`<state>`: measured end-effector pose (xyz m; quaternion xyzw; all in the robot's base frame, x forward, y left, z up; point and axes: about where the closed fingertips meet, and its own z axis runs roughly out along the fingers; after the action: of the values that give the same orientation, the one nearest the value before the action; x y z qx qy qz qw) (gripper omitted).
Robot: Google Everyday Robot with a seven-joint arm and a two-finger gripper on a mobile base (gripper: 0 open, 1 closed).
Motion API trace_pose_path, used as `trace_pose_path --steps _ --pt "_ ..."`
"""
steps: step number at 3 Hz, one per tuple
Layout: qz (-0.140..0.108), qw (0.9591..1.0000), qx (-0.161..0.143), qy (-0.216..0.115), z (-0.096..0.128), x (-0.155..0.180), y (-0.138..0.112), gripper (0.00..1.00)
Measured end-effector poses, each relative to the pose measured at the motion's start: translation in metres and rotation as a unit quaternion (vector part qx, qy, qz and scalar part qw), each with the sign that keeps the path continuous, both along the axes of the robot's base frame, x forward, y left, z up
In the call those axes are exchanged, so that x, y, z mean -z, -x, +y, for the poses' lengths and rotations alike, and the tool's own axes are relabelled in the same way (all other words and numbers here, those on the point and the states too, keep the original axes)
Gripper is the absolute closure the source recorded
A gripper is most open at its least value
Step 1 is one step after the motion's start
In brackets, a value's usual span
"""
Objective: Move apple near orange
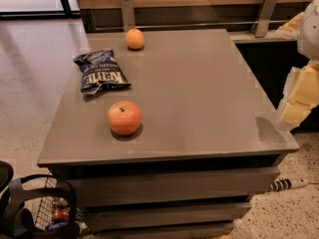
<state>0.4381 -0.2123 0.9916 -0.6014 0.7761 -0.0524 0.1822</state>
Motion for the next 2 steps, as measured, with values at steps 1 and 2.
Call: trace_pose_path --steps 1,2 --pt "0.0 1.0 0.0 0.0 0.0 -0.0001 0.0 0.0" --pt "-0.003 0.9999 -0.005 -0.016 0.0024 -0.0001 -0.0021 0.0"
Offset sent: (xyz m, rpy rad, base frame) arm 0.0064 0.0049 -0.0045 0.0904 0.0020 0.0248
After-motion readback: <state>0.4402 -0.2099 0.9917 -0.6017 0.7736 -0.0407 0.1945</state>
